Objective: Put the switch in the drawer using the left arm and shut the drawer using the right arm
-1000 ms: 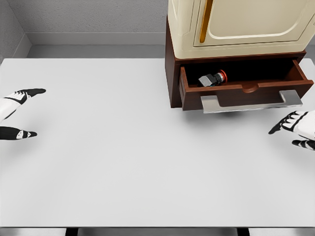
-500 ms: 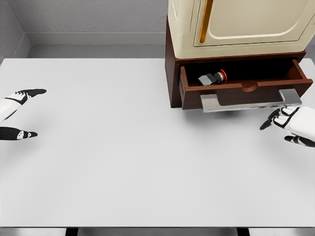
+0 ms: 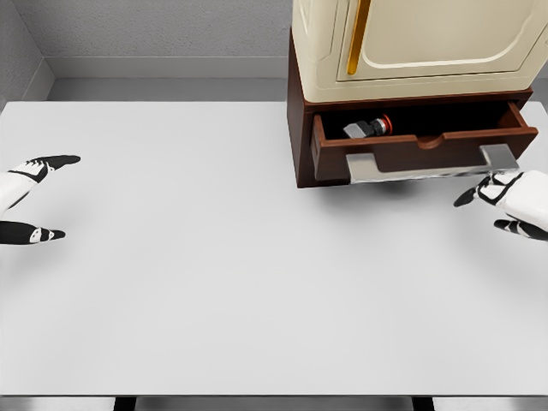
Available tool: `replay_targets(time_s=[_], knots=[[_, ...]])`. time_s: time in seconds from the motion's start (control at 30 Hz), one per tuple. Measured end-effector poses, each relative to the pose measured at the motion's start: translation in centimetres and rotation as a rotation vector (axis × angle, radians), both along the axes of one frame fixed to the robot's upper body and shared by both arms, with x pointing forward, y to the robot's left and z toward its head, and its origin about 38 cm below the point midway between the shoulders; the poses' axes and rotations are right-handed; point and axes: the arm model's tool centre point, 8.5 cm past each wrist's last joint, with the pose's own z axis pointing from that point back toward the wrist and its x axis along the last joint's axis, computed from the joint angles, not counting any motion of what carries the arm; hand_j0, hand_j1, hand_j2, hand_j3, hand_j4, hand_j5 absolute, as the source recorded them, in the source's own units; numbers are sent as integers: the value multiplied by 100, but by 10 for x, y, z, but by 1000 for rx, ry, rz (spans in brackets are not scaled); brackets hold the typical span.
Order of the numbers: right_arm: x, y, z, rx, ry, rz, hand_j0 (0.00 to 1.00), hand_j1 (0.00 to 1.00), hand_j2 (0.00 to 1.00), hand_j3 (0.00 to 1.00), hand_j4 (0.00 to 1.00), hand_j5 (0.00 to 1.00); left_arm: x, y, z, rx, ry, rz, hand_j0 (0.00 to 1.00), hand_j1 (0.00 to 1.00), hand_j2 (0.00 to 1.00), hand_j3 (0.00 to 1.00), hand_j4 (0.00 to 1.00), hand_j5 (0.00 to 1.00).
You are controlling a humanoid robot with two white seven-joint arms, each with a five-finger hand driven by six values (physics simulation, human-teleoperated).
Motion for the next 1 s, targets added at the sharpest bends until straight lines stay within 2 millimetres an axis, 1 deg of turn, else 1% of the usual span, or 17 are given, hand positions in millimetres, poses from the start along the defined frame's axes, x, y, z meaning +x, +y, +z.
replay_targets(time_s=[0.13, 0.5, 0.7, 0.73, 0.8, 0.83, 0.87, 0.93, 1.0], knots=[[-1, -5, -2, 26, 13, -22, 62, 62, 62, 62, 62, 62, 0, 0, 0, 0, -1, 0, 100, 100, 100, 100, 100, 100], [1, -11, -4, 45, 23, -44, 63, 63, 63, 63, 63, 63, 0, 0, -1, -1, 2, 0, 100, 100, 100, 100, 100, 100], [11, -11, -2, -1, -4, -47, 63, 63, 63, 63, 63, 63, -1, 0, -1, -2, 2, 0, 100, 100, 100, 100, 100, 100], [17, -8, 1, -40, -22, -31, 63, 63, 63, 63, 63, 63, -1, 0, -1, -3, 2, 0, 100, 100, 100, 100, 100, 100], [27, -4, 5, -59, -57, -17, 63, 63, 63, 63, 63, 63, 0, 0, 0, -2, 0, 0, 100, 100, 100, 100, 100, 100], [22, -7, -29, -349, -34, 60, 63, 63, 63, 63, 63, 63, 0, 0, 0, -3, -1, 1, 100, 100, 100, 100, 100, 100], [25, -11, -31, -353, -71, 48, 63, 63, 63, 63, 63, 63, 0, 0, 0, -4, 0, 0, 100, 100, 100, 100, 100, 100], [25, -8, -30, -267, -51, 21, 63, 63, 63, 63, 63, 63, 0, 0, 0, -3, -2, 1, 100, 100, 100, 100, 100, 100], [25, -8, -31, -234, -36, 11, 62, 62, 62, 62, 62, 62, 0, 0, 0, -3, -2, 1, 100, 100, 100, 100, 100, 100]])
